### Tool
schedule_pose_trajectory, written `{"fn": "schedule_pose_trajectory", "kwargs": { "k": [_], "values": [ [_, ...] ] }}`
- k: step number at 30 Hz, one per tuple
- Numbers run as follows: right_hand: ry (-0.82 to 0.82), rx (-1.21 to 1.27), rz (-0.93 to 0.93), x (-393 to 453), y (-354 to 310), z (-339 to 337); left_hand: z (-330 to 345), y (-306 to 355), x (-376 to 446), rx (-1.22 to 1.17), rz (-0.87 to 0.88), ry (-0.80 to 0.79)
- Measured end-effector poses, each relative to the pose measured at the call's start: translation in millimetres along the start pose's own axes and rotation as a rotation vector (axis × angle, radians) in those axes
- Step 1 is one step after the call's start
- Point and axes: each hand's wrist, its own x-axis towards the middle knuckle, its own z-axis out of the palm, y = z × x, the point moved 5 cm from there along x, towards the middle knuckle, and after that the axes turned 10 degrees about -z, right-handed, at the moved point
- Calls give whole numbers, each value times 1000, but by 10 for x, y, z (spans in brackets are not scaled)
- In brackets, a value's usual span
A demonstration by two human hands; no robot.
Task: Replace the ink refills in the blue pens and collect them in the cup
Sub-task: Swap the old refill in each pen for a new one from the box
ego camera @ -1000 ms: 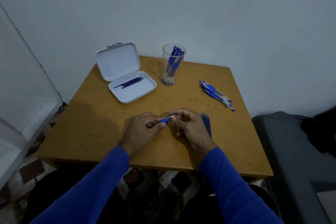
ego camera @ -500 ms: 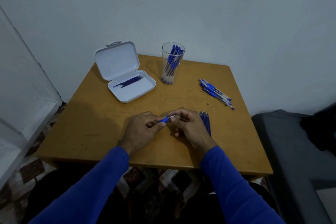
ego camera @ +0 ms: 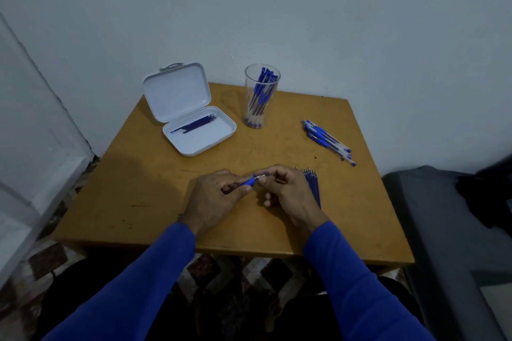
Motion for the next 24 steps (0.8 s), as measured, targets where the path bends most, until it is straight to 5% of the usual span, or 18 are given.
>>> {"fn": "schedule_pose_trajectory", "kwargs": {
  "k": [24],
  "values": [
    [73, -106, 56, 35, -11, 50, 10, 34, -8, 97, 65, 25]
  ]
}}
